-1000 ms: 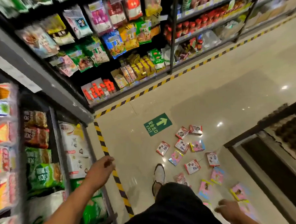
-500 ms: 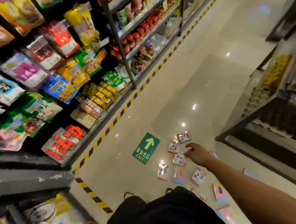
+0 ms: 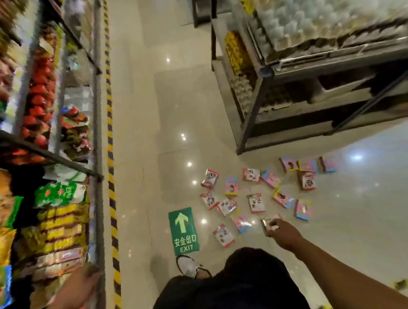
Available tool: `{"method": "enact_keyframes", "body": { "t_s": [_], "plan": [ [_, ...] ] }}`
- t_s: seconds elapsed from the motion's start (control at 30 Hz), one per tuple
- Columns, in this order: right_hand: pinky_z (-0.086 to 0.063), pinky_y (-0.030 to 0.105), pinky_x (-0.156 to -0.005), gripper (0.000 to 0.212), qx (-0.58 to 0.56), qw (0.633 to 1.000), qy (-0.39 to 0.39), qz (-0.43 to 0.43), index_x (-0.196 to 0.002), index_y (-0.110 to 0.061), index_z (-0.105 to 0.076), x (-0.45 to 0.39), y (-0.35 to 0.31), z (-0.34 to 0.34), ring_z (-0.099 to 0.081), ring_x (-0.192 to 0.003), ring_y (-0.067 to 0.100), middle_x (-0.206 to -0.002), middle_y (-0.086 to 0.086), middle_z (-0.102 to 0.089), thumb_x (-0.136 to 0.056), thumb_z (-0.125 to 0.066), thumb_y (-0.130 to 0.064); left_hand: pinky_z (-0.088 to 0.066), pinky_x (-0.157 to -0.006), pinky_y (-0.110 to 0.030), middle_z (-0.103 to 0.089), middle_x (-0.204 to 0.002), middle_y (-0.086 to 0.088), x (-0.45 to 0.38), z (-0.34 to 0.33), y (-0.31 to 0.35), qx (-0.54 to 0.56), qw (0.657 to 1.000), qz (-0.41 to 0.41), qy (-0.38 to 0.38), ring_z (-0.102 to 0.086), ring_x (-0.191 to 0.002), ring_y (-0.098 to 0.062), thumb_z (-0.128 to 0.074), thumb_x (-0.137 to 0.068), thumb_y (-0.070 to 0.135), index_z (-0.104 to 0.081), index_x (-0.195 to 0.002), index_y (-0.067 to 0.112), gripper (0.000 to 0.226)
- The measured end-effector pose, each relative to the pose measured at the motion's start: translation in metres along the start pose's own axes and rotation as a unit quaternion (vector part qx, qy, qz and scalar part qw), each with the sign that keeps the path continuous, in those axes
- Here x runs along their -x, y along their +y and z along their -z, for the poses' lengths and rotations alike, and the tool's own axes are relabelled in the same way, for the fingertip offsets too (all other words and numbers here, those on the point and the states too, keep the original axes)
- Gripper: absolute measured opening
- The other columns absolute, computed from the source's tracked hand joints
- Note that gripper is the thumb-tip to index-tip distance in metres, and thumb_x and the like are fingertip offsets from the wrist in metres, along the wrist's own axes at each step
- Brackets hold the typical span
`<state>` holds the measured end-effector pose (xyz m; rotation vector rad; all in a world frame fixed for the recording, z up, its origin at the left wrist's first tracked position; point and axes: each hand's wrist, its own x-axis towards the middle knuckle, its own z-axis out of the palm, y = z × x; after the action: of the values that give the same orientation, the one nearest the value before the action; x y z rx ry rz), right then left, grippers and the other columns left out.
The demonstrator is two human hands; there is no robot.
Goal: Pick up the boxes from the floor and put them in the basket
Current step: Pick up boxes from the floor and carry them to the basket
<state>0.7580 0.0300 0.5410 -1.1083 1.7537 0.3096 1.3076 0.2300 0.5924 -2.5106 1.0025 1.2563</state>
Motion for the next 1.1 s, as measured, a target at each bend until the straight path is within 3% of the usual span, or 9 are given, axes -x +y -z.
{"method": "enact_keyframes", "body": {
  "t_s": [0.03, 0.1, 0.2, 0.33, 0.53, 0.67, 0.83, 1.0, 1.1],
  "plan": [
    [-0.037, 0.025, -0.078, 0.043, -0.022, 1.0, -0.004, -0.014, -0.125, -0.014, -0.06, 0.009, 0.013, -0.009, -0.057, -0.101, 0.024, -0.127, 0.012, -0.062, -0.085, -0.072, -0.025, -0.048, -0.078, -0.039, -0.073, -0.095, -0.01, -0.015, 0.014, 0.008, -0.022, 1.0, -0.002, 0.008, -0.068, -0.095, -0.035, -0.069, -0.091, 0.024, -0.072, -0.087, 0.017, 0.008],
    [-0.04, 0.026, -0.075, 0.047, -0.05, 0.998, -0.013, -0.037, -0.129, -0.013, -0.057, 0.026, 0.035, -0.026, -0.055, -0.095, 0.02, -0.125, 0.012, -0.062, -0.085, -0.072, -0.023, -0.046, -0.071, -0.035, -0.072, -0.097, -0.012, -0.034, 0.038, 0.043, -0.056, 0.998, -0.004, 0.028, -0.066, -0.088, -0.03, -0.066, -0.095, 0.018, -0.069, -0.092, 0.015, 0.006],
    [-0.048, 0.028, -0.082, 0.053, -0.06, 0.996, -0.035, -0.055, -0.132, -0.015, -0.054, 0.036, 0.062, -0.047, -0.059, -0.097, 0.021, -0.12, 0.01, -0.063, -0.084, -0.071, -0.028, -0.052, -0.081, -0.037, -0.07, -0.108, -0.007, -0.043, 0.031, 0.105, -0.084, 0.994, -0.059, 0.022, -0.065, -0.092, -0.025, -0.064, -0.097, 0.027, -0.066, -0.109, 0.016, 0.016],
    [-0.045, 0.03, -0.095, 0.059, -0.072, 0.995, -0.035, -0.057, -0.139, -0.018, -0.049, 0.028, 0.075, -0.059, -0.059, -0.114, 0.024, -0.126, 0.008, -0.061, -0.085, -0.069, -0.032, -0.048, -0.086, -0.033, -0.067, -0.122, -0.006, -0.051, -0.022, 0.19, -0.112, 0.982, -0.149, -0.016, -0.062, -0.105, -0.02, -0.062, -0.096, 0.033, -0.062, -0.126, 0.021, 0.032],
    [-0.045, 0.03, -0.091, 0.067, -0.104, 0.993, -0.025, -0.056, -0.145, -0.02, -0.044, -0.007, 0.062, -0.074, -0.055, -0.123, 0.027, -0.139, 0.012, -0.054, -0.085, -0.071, -0.031, -0.045, -0.097, -0.032, -0.064, -0.13, -0.007, -0.086, -0.089, 0.285, -0.161, 0.952, -0.24, -0.099, -0.06, -0.119, -0.024, -0.064, -0.094, 0.03, -0.061, -0.131, 0.017, 0.04],
    [-0.044, 0.036, -0.101, 0.077, -0.09, 0.992, -0.032, -0.079, -0.149, -0.02, -0.038, -0.069, 0.053, -0.105, -0.049, -0.131, 0.028, -0.147, 0.012, -0.047, -0.082, -0.074, -0.034, -0.046, -0.092, -0.034, -0.064, -0.124, -0.012, -0.167, -0.125, 0.307, -0.235, 0.928, -0.253, -0.139, -0.06, -0.113, -0.029, -0.064, -0.087, 0.036, -0.062, -0.128, 0.017, 0.045],
    [-0.046, 0.038, -0.097, 0.087, -0.121, 0.985, -0.041, -0.116, -0.145, -0.025, -0.039, -0.189, 0.044, -0.183, -0.052, -0.126, 0.032, -0.136, 0.011, -0.05, -0.069, -0.079, -0.043, -0.045, -0.093, -0.037, -0.061, -0.116, -0.015, -0.31, -0.186, 0.31, -0.34, 0.88, -0.287, -0.165, -0.058, -0.112, -0.033, -0.066, -0.082, 0.031, -0.061, -0.129, 0.016, 0.05],
    [-0.048, 0.042, -0.097, 0.099, -0.074, 0.987, -0.055, -0.134, -0.15, -0.021, -0.029, -0.321, 0.054, -0.301, -0.048, -0.124, 0.037, -0.134, 0.016, -0.046, -0.067, -0.08, -0.04, -0.049, -0.099, -0.045, -0.056, -0.13, -0.01, -0.448, -0.269, 0.297, -0.417, 0.829, -0.341, -0.154, -0.052, -0.122, -0.033, -0.068, -0.074, 0.034, -0.055, -0.137, 0.019, 0.066],
    [-0.051, 0.047, -0.091, 0.105, 0.002, 0.991, -0.034, -0.127, -0.152, -0.024, -0.02, -0.388, 0.069, -0.364, -0.046, -0.123, 0.039, -0.141, 0.015, -0.038, -0.067, -0.078, -0.044, -0.049, -0.101, -0.05, -0.044, -0.149, -0.009, -0.511, -0.326, 0.293, -0.489, 0.765, -0.397, -0.136, -0.041, -0.137, -0.032, -0.073, -0.075, 0.028, -0.043, -0.146, 0.021, 0.077]
  ]
}}
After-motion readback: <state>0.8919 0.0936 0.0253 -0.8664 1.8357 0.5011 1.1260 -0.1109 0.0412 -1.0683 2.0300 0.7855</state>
